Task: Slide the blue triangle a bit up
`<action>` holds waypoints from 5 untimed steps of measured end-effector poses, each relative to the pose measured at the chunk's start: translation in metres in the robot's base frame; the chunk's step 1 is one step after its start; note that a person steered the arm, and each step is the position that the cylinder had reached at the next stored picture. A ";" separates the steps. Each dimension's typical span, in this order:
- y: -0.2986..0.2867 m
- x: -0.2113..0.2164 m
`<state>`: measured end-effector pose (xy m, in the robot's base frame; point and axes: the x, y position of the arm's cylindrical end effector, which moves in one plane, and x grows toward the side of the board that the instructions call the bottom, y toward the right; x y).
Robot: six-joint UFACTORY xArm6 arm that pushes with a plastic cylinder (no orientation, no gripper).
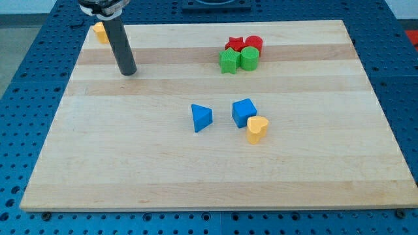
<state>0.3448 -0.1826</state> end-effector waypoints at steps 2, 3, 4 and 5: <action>0.007 0.034; 0.017 0.071; 0.031 0.102; 0.037 0.111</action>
<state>0.4556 -0.1460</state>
